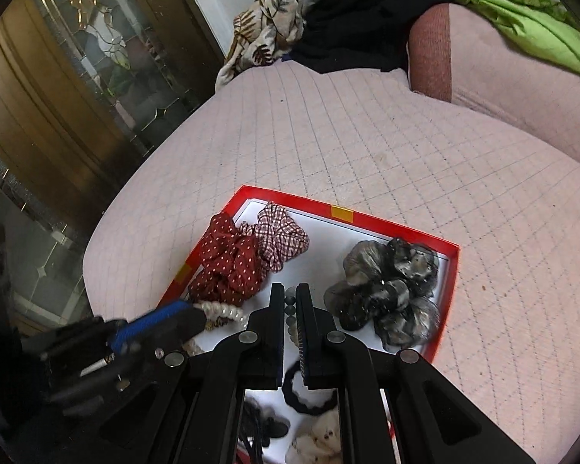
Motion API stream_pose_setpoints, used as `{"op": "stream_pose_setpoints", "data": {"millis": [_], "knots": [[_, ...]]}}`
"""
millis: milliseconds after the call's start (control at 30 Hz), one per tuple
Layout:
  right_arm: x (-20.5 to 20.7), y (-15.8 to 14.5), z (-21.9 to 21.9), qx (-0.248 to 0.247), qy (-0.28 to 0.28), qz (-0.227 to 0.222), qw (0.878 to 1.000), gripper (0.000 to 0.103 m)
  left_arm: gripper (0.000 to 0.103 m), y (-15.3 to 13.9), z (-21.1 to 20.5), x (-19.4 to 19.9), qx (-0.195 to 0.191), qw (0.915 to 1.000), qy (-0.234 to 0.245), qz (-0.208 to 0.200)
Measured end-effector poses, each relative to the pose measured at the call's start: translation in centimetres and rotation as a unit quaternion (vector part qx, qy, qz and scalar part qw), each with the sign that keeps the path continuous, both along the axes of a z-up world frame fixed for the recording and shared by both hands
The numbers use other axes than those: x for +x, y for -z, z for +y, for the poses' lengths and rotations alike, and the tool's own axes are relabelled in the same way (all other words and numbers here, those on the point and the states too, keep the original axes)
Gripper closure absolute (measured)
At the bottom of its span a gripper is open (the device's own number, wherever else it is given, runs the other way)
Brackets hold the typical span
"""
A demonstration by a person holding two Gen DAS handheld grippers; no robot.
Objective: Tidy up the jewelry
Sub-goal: 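Lower the pearl bracelet into the tray and open the left tool while the right tool releases the green bracelet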
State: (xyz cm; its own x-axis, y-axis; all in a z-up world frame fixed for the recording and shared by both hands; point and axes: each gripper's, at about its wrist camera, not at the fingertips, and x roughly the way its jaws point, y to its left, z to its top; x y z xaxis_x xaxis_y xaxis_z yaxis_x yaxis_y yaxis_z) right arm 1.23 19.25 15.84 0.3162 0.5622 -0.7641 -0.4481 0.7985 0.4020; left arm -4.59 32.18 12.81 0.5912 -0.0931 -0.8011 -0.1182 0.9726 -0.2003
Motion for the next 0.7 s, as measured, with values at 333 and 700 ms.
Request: {"op": "stream_pose_setpoints", "data": {"millis": [333,700], "knots": [[0.9,2.9,1.4,0.007,-0.005,0.035,0.999,0.096,0.094,2.9,0.6,0.6,0.060,0.9979,-0.015,0.018],[1.4,5.4,2.0,-0.026,-0.007,0.043,0.999,0.096,0.093,4.9,1.0,1.3,0.065,0.9969,-0.018,0.039]]}}
